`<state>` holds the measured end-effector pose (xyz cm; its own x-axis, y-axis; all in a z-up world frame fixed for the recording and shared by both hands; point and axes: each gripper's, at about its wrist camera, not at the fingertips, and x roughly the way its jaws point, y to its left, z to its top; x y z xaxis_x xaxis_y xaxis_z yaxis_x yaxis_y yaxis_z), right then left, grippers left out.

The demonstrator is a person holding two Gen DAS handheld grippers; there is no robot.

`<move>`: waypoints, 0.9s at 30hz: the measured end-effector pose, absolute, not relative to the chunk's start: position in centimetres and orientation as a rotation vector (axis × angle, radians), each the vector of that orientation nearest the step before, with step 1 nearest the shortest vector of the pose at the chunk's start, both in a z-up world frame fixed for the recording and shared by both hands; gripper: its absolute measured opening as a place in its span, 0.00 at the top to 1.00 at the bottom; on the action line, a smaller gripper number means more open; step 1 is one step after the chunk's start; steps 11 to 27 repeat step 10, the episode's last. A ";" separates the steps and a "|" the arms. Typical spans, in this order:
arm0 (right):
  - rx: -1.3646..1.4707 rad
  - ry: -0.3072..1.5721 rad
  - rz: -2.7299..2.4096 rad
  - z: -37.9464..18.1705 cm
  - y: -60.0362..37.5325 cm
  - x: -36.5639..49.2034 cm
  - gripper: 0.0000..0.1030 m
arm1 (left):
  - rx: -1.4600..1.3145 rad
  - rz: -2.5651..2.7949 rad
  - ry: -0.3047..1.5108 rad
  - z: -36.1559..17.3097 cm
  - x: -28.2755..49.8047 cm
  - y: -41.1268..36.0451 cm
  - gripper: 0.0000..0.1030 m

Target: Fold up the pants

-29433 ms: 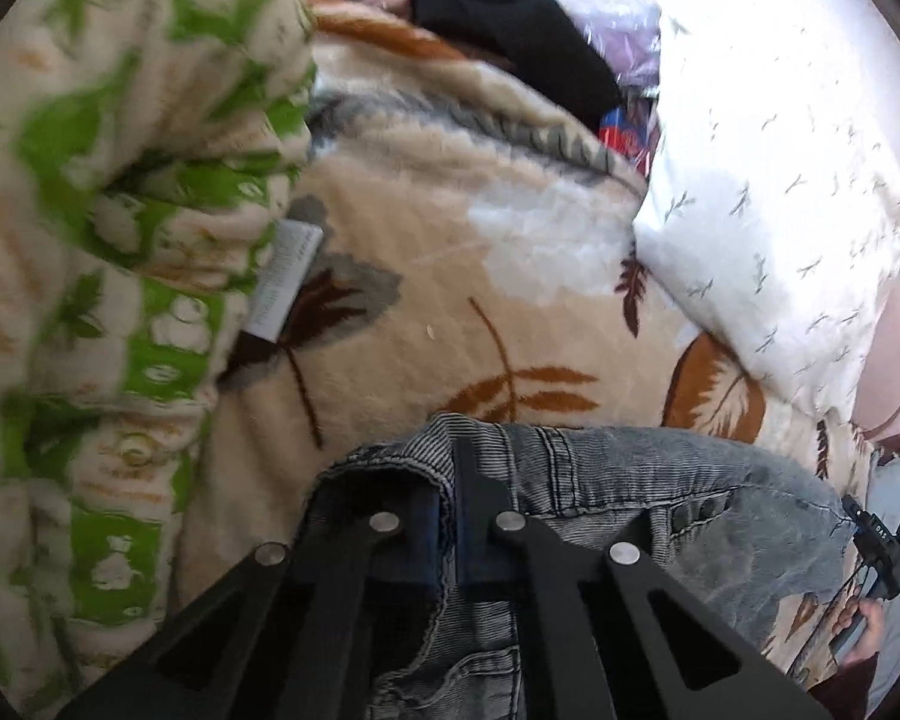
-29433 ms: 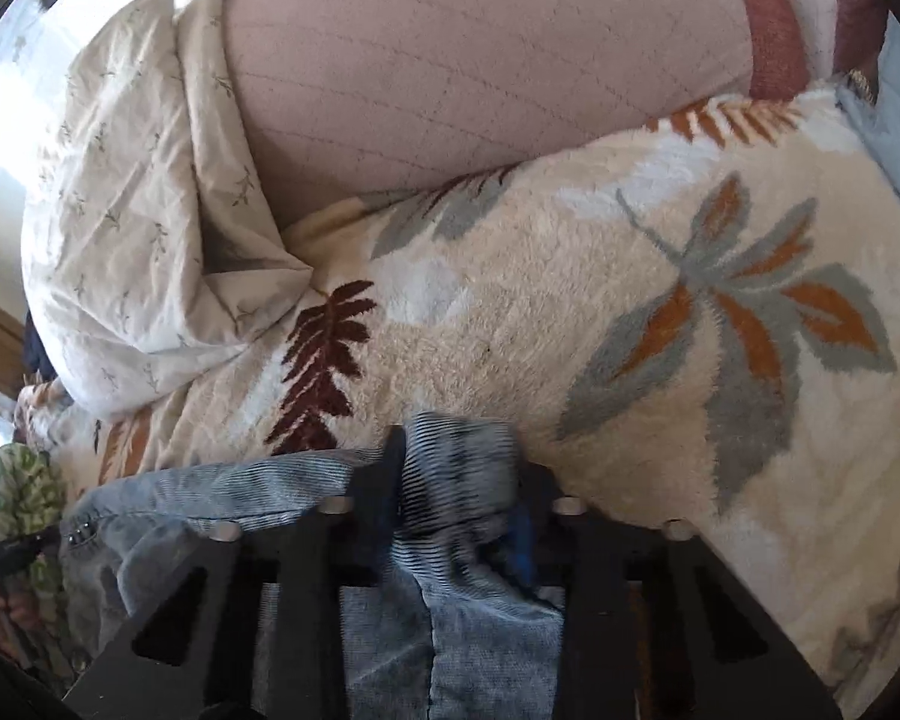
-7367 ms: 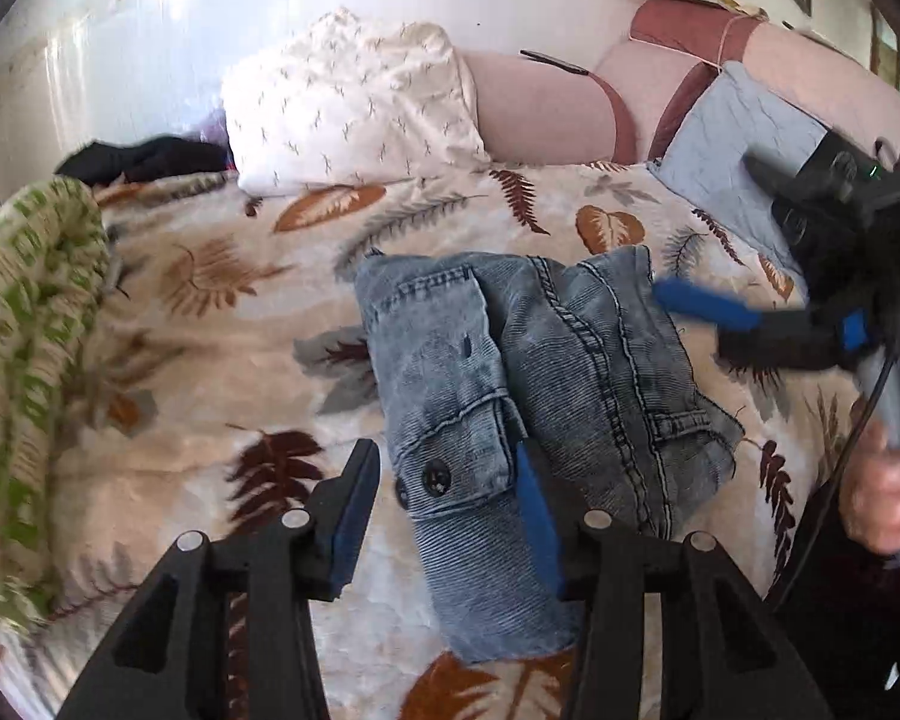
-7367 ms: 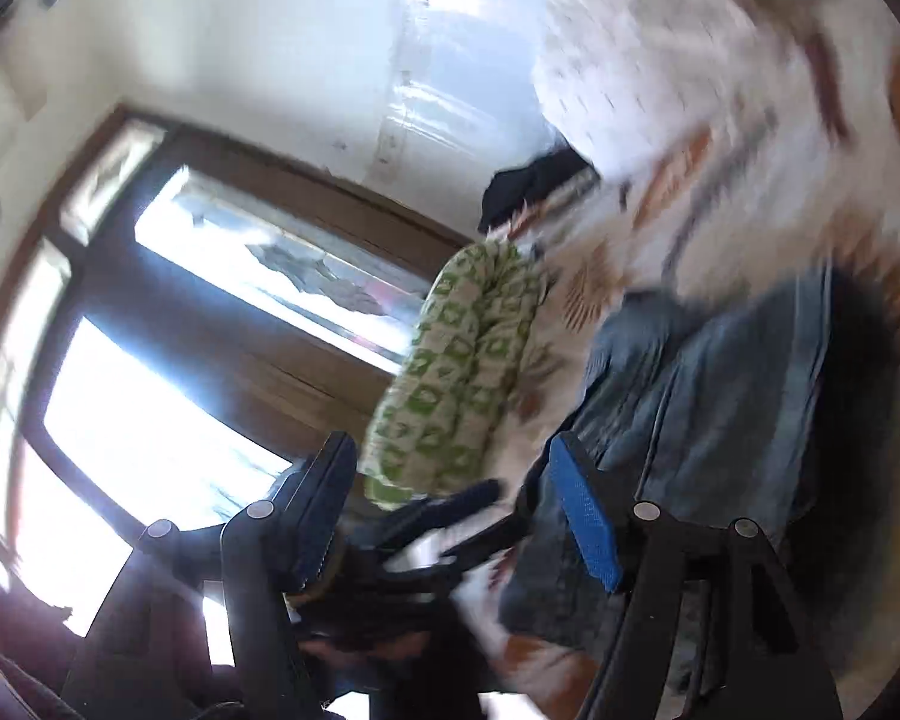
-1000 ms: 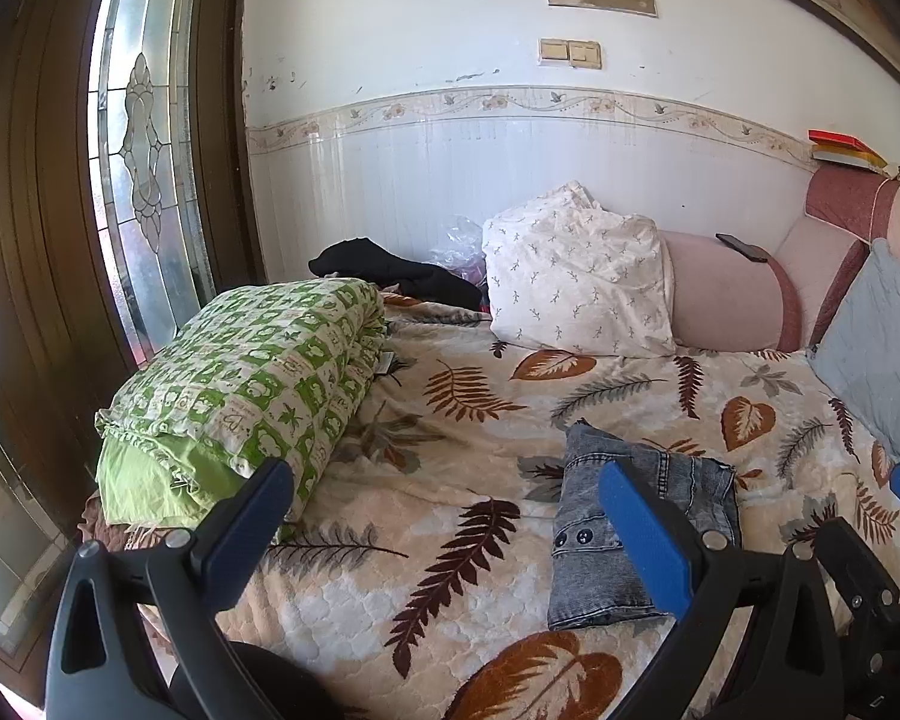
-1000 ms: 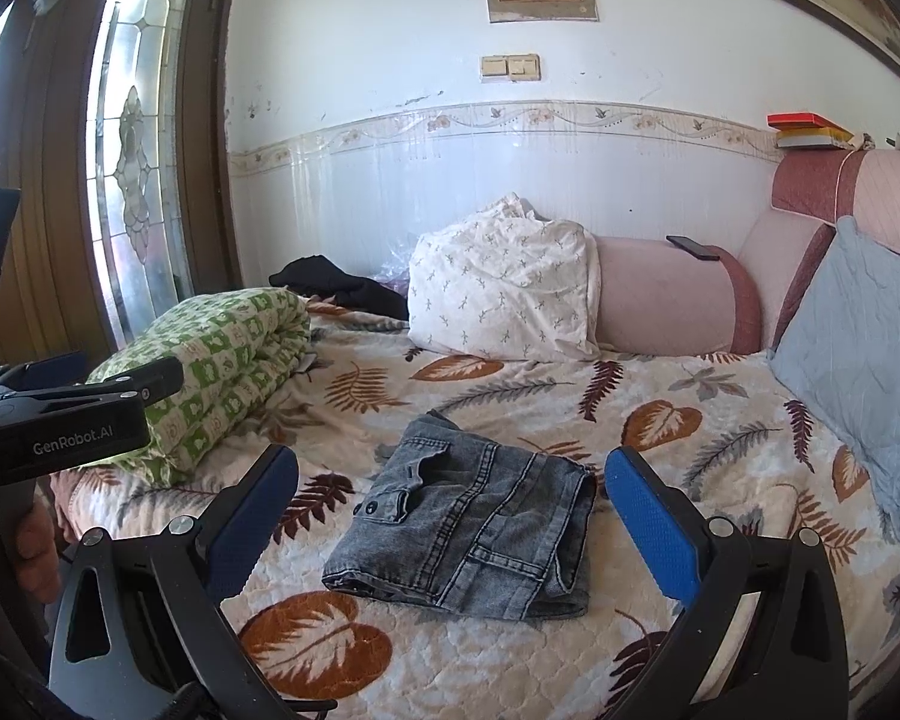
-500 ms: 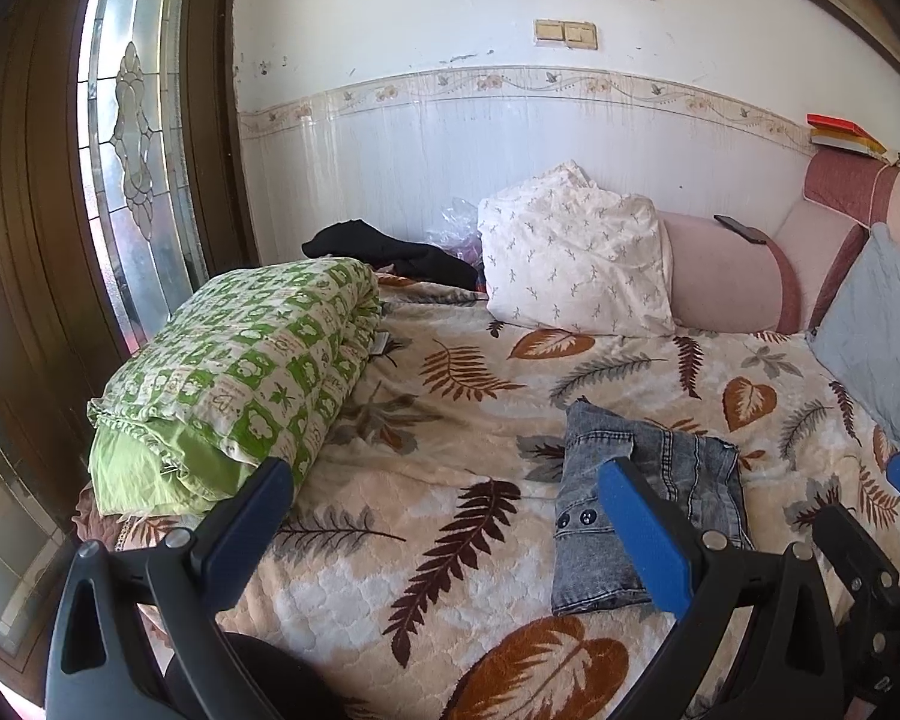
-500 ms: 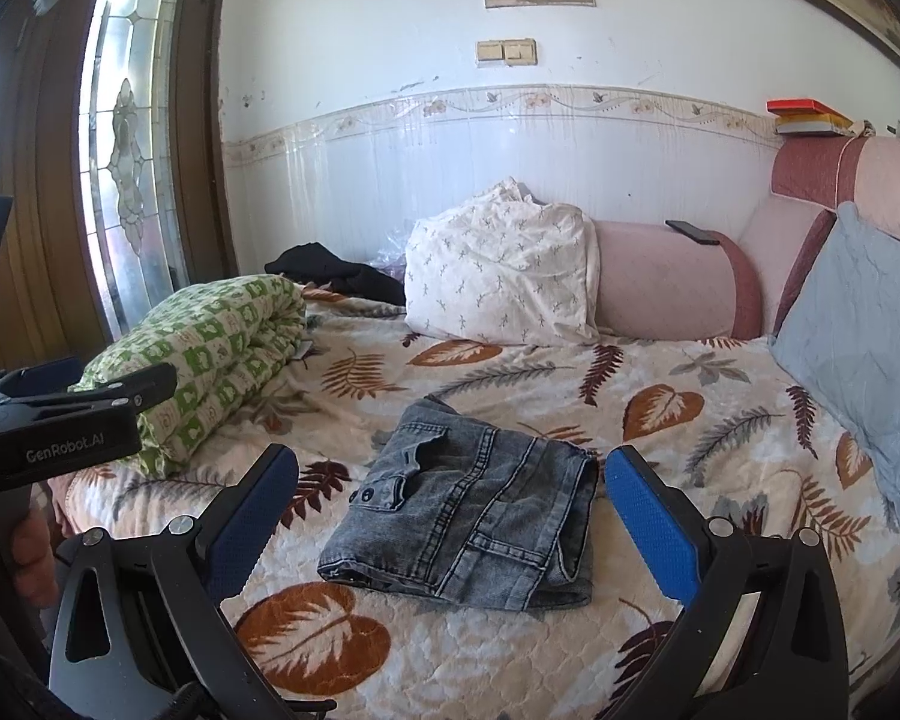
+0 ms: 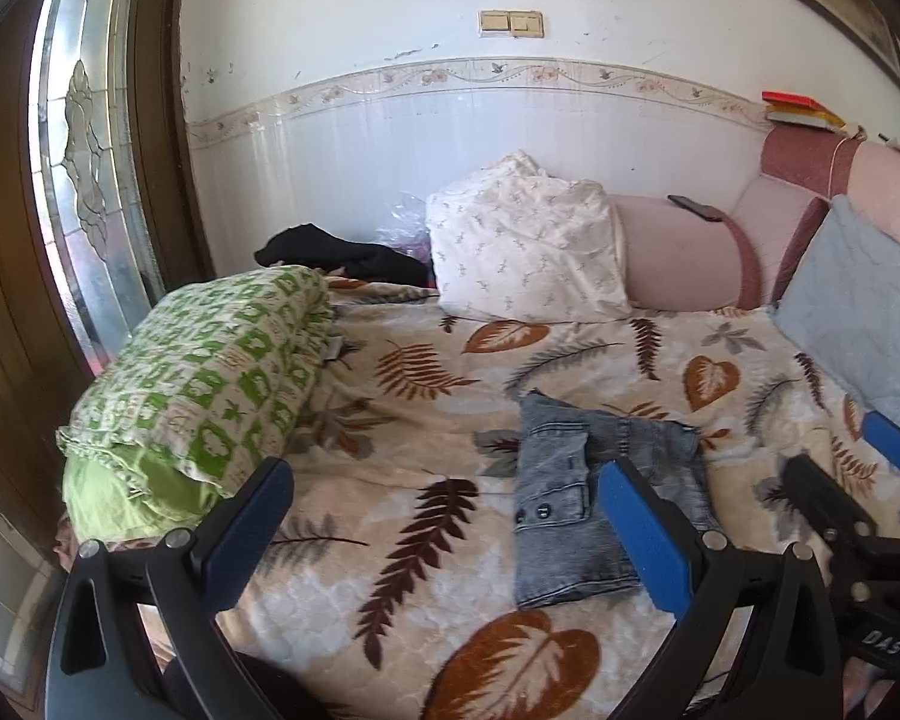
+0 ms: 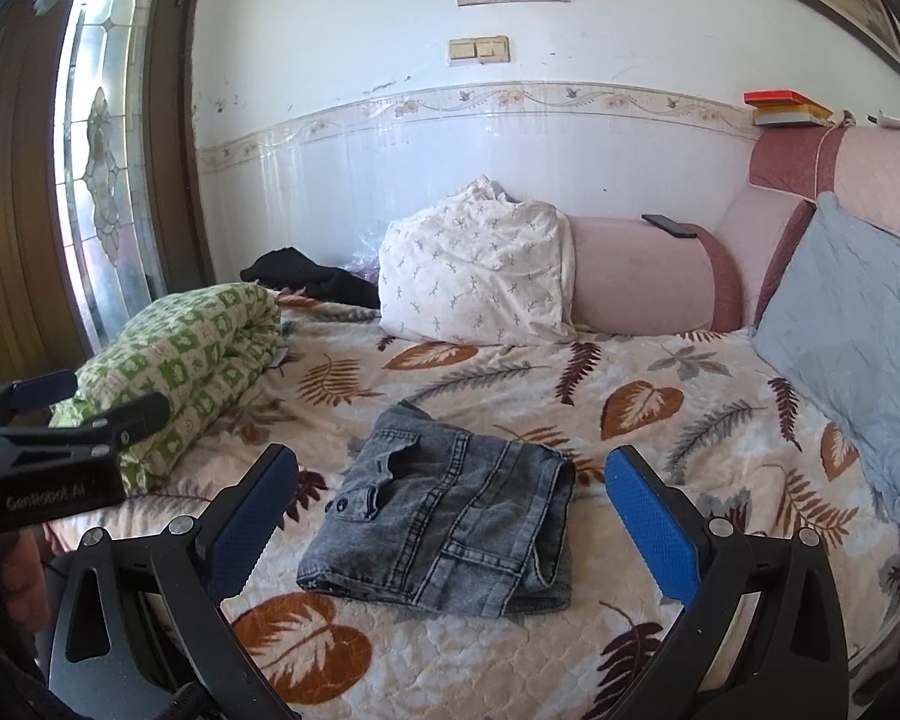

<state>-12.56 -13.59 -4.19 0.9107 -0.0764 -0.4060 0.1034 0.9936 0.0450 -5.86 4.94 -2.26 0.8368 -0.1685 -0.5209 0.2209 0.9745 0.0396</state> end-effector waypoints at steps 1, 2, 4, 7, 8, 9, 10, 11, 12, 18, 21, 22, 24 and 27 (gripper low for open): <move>0.058 0.414 -0.092 -4.1 -13.5 -12.4 0.00 | 0.092 -0.217 0.545 -2.3 -5.7 5.0 0.00; 0.053 0.414 -0.093 -4.1 -13.4 -12.3 0.00 | 0.085 -0.226 0.555 -2.5 -5.4 5.0 0.00; 0.054 0.431 -0.108 -4.4 -13.3 -11.6 0.00 | 0.074 -0.242 0.569 -3.0 -4.6 5.1 0.00; 0.087 0.499 -0.105 -5.9 -13.8 -9.8 0.00 | 0.073 -0.254 0.596 -4.6 -3.1 4.8 0.00; 0.100 0.521 -0.106 -6.5 -14.0 -9.1 0.00 | 0.081 -0.275 0.613 -5.5 -2.5 4.5 0.00; 0.113 0.541 -0.105 -7.2 -14.3 -8.5 0.00 | 0.092 -0.275 0.637 -6.2 -1.9 4.2 0.00; 0.122 0.561 -0.109 -7.8 -14.5 -8.0 0.00 | 0.100 -0.283 0.661 -7.0 -1.4 4.0 0.00; 0.122 0.561 -0.109 -7.8 -14.5 -8.0 0.00 | 0.100 -0.283 0.661 -7.0 -1.4 4.0 0.00; 0.122 0.561 -0.109 -7.8 -14.5 -8.0 0.00 | 0.100 -0.283 0.661 -7.0 -1.4 4.0 0.00; 0.122 0.561 -0.109 -7.8 -14.5 -8.0 0.00 | 0.100 -0.283 0.661 -7.0 -1.4 4.0 0.00; 0.122 0.561 -0.109 -7.8 -14.5 -8.0 0.00 | 0.100 -0.283 0.661 -7.0 -1.4 4.0 0.00; 0.122 0.561 -0.109 -7.8 -14.5 -8.0 0.00 | 0.100 -0.283 0.661 -7.0 -1.4 4.0 0.00; 0.122 0.561 -0.109 -7.8 -14.5 -8.0 0.00 | 0.100 -0.283 0.661 -7.0 -1.4 4.0 0.00; 0.122 0.561 -0.109 -7.8 -14.5 -8.0 0.00 | 0.100 -0.283 0.661 -7.0 -1.4 4.0 0.00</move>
